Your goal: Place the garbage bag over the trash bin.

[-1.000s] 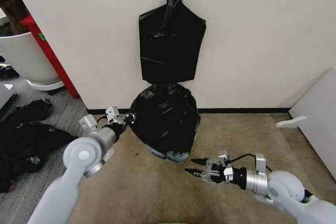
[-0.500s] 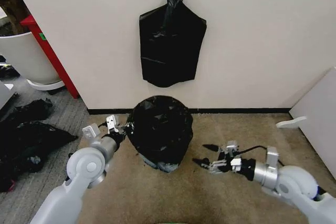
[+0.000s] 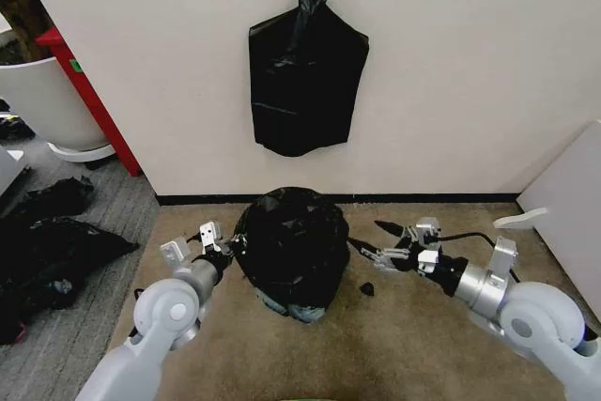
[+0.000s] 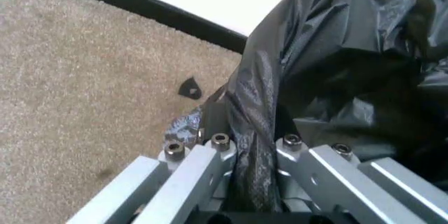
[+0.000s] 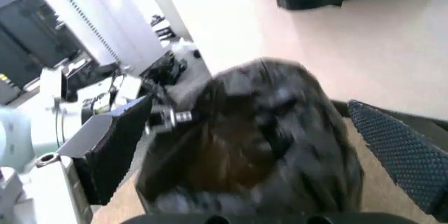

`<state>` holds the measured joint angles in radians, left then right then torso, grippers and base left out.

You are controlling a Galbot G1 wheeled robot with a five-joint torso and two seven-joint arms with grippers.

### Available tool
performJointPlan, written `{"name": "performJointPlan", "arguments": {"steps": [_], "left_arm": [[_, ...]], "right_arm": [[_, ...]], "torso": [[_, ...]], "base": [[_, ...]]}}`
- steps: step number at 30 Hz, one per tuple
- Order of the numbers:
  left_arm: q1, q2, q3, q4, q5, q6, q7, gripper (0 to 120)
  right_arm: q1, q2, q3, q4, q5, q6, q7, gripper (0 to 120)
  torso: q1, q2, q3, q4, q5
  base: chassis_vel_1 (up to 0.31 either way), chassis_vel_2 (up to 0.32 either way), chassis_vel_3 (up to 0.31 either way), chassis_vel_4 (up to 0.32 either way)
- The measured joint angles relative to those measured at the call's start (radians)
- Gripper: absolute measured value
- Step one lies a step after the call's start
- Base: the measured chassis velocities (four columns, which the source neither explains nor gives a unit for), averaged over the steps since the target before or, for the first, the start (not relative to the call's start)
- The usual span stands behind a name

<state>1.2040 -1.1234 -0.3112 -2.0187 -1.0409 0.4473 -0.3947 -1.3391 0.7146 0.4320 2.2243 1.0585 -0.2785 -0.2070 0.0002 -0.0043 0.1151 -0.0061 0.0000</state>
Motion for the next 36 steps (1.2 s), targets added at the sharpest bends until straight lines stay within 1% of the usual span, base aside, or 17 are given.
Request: {"name": "performJointPlan", "arguments": {"steps": [4,5,7,9,11,13,15,16,18,19,20,22,25,26,29,32,36], "left_arm": [[0.001,0.0,0.014,-0.011,0.034,-0.004,0.004,3],[0.001,0.0,0.014,-0.011,0.034,-0.004,0.004,3],[0.0,0.005,0.029,-0.014,0.088,-0.021,0.026,3],[-0.003,0.008,0.039,-0.016,0.112,-0.031,0.036,3],[-0.017,0.013,0.067,-0.023,0.149,-0.052,0.057,3],[-0.019,0.014,0.074,-0.026,0.165,-0.061,0.065,3],[-0.02,0.016,0.084,-0.028,0.196,-0.084,0.083,3],[-0.019,0.02,0.088,-0.028,0.221,-0.103,0.103,3],[-0.019,0.023,0.089,-0.029,0.231,-0.114,0.114,3],[-0.018,0.026,0.089,-0.029,0.239,-0.126,0.125,3],[-0.018,0.026,0.089,-0.029,0.239,-0.126,0.125,3],[-0.017,0.031,0.088,-0.03,0.26,-0.148,0.152,3],[-0.013,0.035,0.084,-0.03,0.291,-0.168,0.181,3],[-0.008,0.038,0.081,-0.03,0.319,-0.188,0.208,3],[-0.001,0.041,0.08,-0.03,0.348,-0.207,0.239,3],[0.013,0.044,0.08,-0.03,0.394,-0.229,0.273,3],[0.021,0.043,0.079,-0.03,0.422,-0.237,0.287,3]], "right_arm": [[0.045,-0.005,-0.025,0.085,0.021,-0.058,0.155,100],[0.045,-0.005,-0.025,0.085,0.021,-0.058,0.155,100],[0.12,-0.021,-0.067,0.16,0.076,-0.159,0.318,93],[0.172,-0.026,-0.1,0.187,0.124,-0.222,0.41,87],[0.3,-0.03,-0.215,0.209,0.22,-0.311,0.612,77],[0.342,-0.027,-0.259,0.208,0.244,-0.322,0.663,72],[0.45,-0.01,-0.37,0.2,0.302,-0.332,0.772,67],[0.537,0.012,-0.453,0.195,0.351,-0.333,0.861,60],[0.599,0.033,-0.515,0.188,0.391,-0.333,0.934,58],[0.639,0.05,-0.557,0.181,0.421,-0.333,0.986,49],[0.639,0.05,-0.557,0.181,0.421,-0.333,0.986,49],[0.715,0.099,-0.651,0.158,0.479,-0.32,1.108,39],[0.757,0.141,-0.718,0.131,0.516,-0.29,1.198,30],[0.785,0.185,-0.761,0.106,0.567,-0.25,1.285,22],[0.811,0.23,-0.795,0.073,0.605,-0.201,1.373,15],[0.837,0.283,-0.824,0.004,0.597,-0.15,1.448,3],[0.86,0.329,-0.876,-0.074,0.558,-0.077,1.529,0]], "torso": [[0.0,0.0,0.0,0.0002,0.0],[0.0,0.0,0.0,0.0002,0.0],[0.0,0.0,0.0,0.0001,-0.0001],[0.0,0.0,0.0,0.0002,0.0],[0.0,0.0,0.0,0.0001,-0.0002],[0.0,0.0,0.0,-0.0002,-0.0002],[0.0,0.0,0.0,-0.0001,0.0002],[0.0,0.0,0.0,0.0001,0.0001],[0.0,0.0,0.0,0.0004,-0.0002],[0.0,0.0,0.0,0.0004,-0.0003],[0.0,0.0,0.0,0.0004,-0.0003],[0.0,0.0,0.0,0.0006,-0.0001],[0.0,0.0,0.0,0.0004,-0.0003],[0.0,0.0,0.0,0.0002,0.0],[0.0,0.0,0.0,0.0004,0.0],[0.0,0.0,0.0,0.0003,0.0],[0.0,0.0,0.0,0.0002,-0.0002]], "base": [[0.0,0.0,0.0,0.0],[0.0,0.0,0.0,0.0],[0.0,0.0,0.0,0.0],[0.0,0.0,0.0,0.0],[0.0,0.0,0.0,0.0],[0.0,0.0,0.0,0.0],[0.0,0.0,0.0,0.0],[0.0,0.0,0.0,0.0],[0.0,0.0,0.0,0.0],[0.0,0.0,0.0,0.0],[0.0,0.0,0.0,0.0],[0.0,0.0,0.0,0.0],[0.0,0.0,0.0,0.0],[0.0,0.0,0.0,0.0],[0.0,0.0,0.0,0.0],[0.0,0.0,0.0,0.0],[0.0,0.0,0.0,0.0]]}}
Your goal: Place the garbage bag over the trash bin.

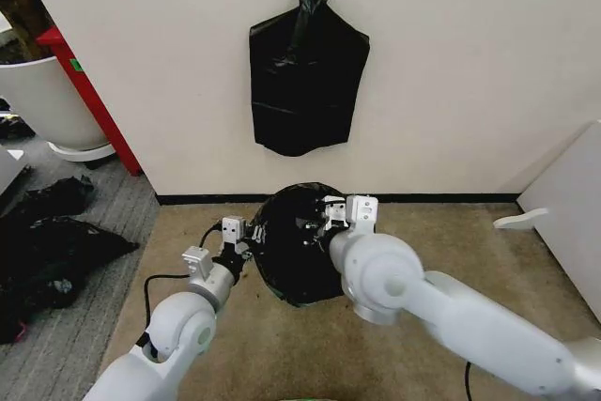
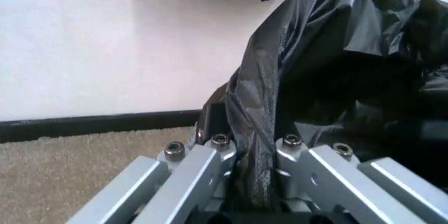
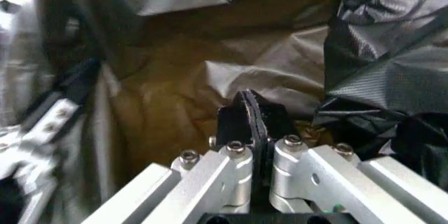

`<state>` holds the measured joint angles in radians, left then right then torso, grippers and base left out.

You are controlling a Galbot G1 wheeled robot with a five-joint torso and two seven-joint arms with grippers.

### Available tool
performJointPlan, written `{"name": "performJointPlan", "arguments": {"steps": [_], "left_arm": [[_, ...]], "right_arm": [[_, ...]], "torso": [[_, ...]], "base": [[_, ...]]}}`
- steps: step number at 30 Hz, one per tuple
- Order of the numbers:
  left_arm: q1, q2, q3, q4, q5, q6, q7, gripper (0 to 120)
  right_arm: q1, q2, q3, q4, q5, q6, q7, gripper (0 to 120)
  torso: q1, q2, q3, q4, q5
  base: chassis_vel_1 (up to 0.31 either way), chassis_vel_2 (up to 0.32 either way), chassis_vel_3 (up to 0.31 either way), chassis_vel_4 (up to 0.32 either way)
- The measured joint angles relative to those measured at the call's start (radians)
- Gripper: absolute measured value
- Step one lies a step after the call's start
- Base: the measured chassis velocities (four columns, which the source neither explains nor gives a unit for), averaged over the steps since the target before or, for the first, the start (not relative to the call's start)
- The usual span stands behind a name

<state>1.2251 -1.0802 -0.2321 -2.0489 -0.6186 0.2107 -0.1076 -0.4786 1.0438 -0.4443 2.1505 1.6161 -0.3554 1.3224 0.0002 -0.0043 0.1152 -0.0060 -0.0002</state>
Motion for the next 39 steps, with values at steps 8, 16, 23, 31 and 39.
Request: {"name": "performJointPlan", "arguments": {"steps": [8,16,23,31,39], "left_arm": [[0.015,-0.018,-0.012,-0.007,0.038,-0.008,0.012,3],[0.036,-0.02,-0.019,-0.026,0.06,-0.017,0.024,3],[0.037,-0.018,-0.027,-0.043,0.055,-0.016,0.031,3],[0.063,-0.024,-0.025,-0.06,0.054,-0.012,0.045,3],[0.082,-0.028,-0.034,-0.081,0.054,-0.01,0.052,3]], "right_arm": [[0.022,0.061,-0.076,-0.067,-0.067,0.057,0.035,0],[0.032,0.092,-0.114,-0.124,-0.132,0.075,0.042,0],[0.02,0.094,-0.133,-0.166,-0.187,0.075,0.041,0],[0.008,0.093,-0.131,-0.199,-0.228,0.077,0.031,0],[0.002,0.102,-0.133,-0.239,-0.269,0.077,0.018,0]], "torso": [[0.0,0.0,0.0,0.0,0.0],[0.0,0.0,0.0,0.0001,0.0],[0.0,0.0,0.0,0.0,0.0003],[0.0,0.0,0.0,0.0,0.0002],[0.0,0.0,0.0,0.0,0.0003]], "base": [[0.0,0.0,0.0,0.0],[0.0,0.0,0.0,0.0],[0.0,0.0,0.0,0.0],[0.0,0.0,0.0,0.0],[0.0,0.0,0.0,0.0]]}}
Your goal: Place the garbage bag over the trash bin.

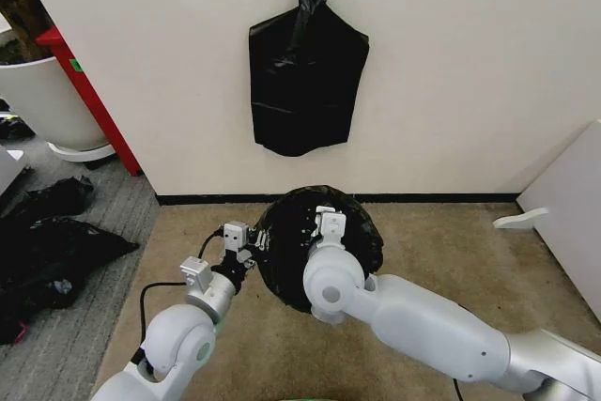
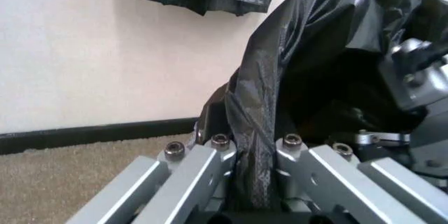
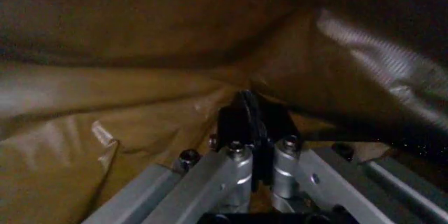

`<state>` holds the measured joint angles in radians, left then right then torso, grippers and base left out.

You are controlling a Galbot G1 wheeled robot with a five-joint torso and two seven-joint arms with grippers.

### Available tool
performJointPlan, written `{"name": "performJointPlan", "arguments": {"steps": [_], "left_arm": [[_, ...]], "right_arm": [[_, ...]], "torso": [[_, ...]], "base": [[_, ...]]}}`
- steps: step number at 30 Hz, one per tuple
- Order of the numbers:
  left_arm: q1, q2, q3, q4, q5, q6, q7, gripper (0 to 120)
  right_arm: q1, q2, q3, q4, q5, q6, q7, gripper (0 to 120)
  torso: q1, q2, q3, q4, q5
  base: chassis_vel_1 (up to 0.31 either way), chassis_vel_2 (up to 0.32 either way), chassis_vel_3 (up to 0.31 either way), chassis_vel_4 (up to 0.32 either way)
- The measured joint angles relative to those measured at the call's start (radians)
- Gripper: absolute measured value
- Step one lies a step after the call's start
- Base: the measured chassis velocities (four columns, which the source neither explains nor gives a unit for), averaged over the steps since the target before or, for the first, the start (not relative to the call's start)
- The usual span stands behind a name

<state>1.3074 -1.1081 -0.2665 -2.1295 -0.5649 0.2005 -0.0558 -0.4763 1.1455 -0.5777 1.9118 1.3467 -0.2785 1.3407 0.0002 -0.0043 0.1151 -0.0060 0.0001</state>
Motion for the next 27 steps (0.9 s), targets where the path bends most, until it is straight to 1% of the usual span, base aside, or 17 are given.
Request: {"name": "performJointPlan", "arguments": {"steps": [11,27], "left_arm": [[0.021,0.002,-0.016,-0.026,-0.004,-0.009,0.029,3],[0.024,0.004,-0.023,-0.042,-0.016,-0.015,0.055,3]], "right_arm": [[-0.004,0.011,0.005,-0.052,0.003,-0.002,0.0,0],[-0.013,0.009,0.031,-0.066,0.041,-0.005,-0.004,0]], "torso": [[0.0,0.0,0.0,0.0,0.0],[0.0,0.0,0.0,0.0,0.0]], "base": [[0.0,0.0,0.0,0.0],[0.0,0.0,0.0,0.0]]}}
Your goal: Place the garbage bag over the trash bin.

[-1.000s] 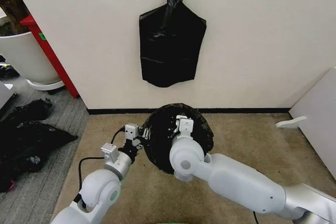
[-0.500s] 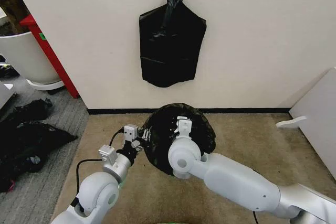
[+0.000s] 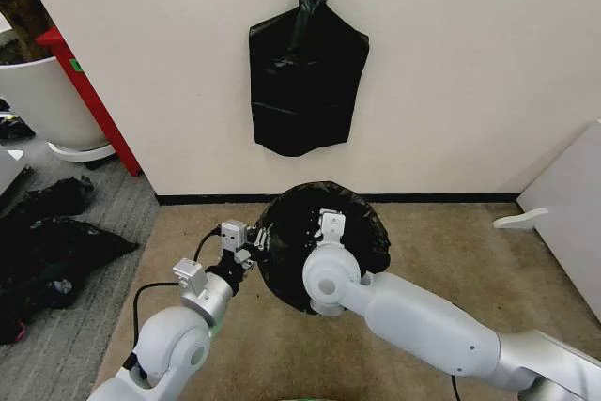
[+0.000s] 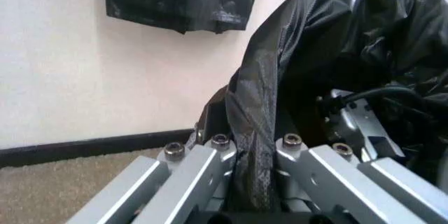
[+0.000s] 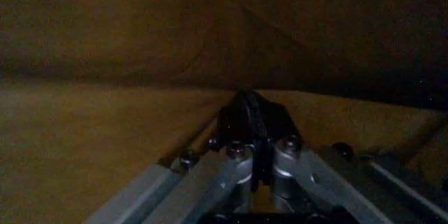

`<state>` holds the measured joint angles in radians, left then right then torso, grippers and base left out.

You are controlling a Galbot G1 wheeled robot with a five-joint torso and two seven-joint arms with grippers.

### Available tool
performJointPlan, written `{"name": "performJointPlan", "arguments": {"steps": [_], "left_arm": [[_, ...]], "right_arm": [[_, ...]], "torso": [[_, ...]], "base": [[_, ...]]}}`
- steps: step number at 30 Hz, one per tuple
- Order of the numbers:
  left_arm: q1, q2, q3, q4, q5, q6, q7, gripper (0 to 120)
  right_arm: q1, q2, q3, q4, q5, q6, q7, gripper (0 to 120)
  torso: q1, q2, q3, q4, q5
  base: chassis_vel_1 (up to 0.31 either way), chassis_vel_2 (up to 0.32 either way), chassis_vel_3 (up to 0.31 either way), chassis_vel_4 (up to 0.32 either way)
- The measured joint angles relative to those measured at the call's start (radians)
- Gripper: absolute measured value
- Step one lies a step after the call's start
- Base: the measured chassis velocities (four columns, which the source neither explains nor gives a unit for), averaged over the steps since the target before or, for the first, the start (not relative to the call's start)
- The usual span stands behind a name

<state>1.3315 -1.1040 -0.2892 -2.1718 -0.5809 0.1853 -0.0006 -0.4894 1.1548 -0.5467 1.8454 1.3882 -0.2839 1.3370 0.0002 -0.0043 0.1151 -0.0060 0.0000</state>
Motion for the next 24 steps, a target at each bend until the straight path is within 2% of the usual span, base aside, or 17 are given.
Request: {"name": "performJointPlan", "arguments": {"steps": [9,24], "left_arm": [[0.002,0.01,-0.006,-0.012,-0.004,0.001,0.009,3],[-0.04,-0.024,0.007,0.095,-0.012,0.036,-0.056,3]], "right_arm": [[-0.005,-0.003,0.009,-0.003,0.006,0.0,-0.002,0],[0.022,-0.019,-0.033,0.118,0.049,0.0,0.012,0]], "torso": [[0.0,0.0,0.0,0.0,0.0002],[0.0,0.0,0.0,0.0,-0.0001]], "base": [[0.0,0.0,0.0,0.0],[0.0,0.0,0.0,0.0]]}}
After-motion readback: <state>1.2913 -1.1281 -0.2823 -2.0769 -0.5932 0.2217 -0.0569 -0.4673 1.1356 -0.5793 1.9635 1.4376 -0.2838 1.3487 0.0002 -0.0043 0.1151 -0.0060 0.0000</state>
